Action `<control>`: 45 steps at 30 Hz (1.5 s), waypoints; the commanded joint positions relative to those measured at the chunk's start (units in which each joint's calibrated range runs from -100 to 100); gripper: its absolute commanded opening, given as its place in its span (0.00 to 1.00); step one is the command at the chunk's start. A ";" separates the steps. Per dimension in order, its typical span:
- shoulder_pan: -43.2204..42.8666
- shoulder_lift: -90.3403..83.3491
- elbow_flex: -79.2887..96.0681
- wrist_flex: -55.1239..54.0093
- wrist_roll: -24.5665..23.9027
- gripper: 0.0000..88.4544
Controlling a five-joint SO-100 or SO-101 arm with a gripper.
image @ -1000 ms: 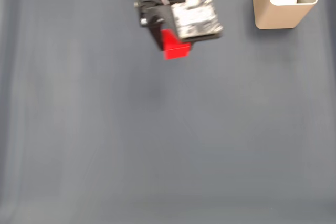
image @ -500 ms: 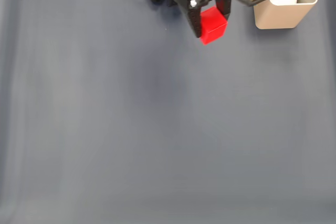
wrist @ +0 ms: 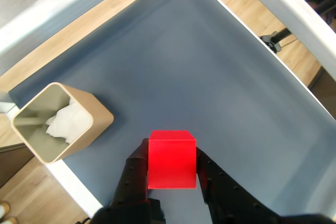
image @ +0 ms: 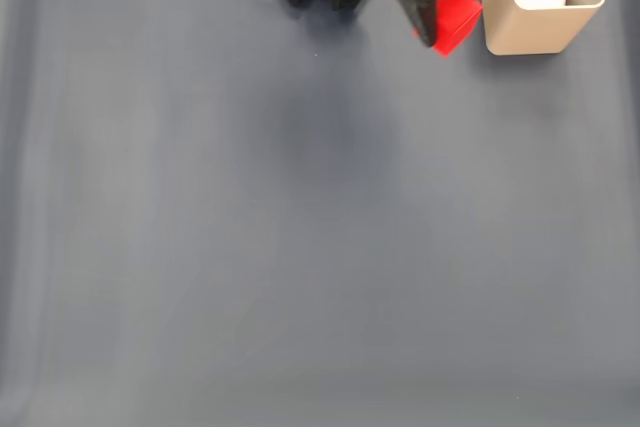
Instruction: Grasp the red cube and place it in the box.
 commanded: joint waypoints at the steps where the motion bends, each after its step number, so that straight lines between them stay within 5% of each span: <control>1: -4.38 -0.20 -3.72 1.34 -0.93 0.00; 22: -21.21 9.06 -9.83 3.55 -2.20 0.00; 45: -28.24 18.50 -14.47 -0.14 -0.73 0.00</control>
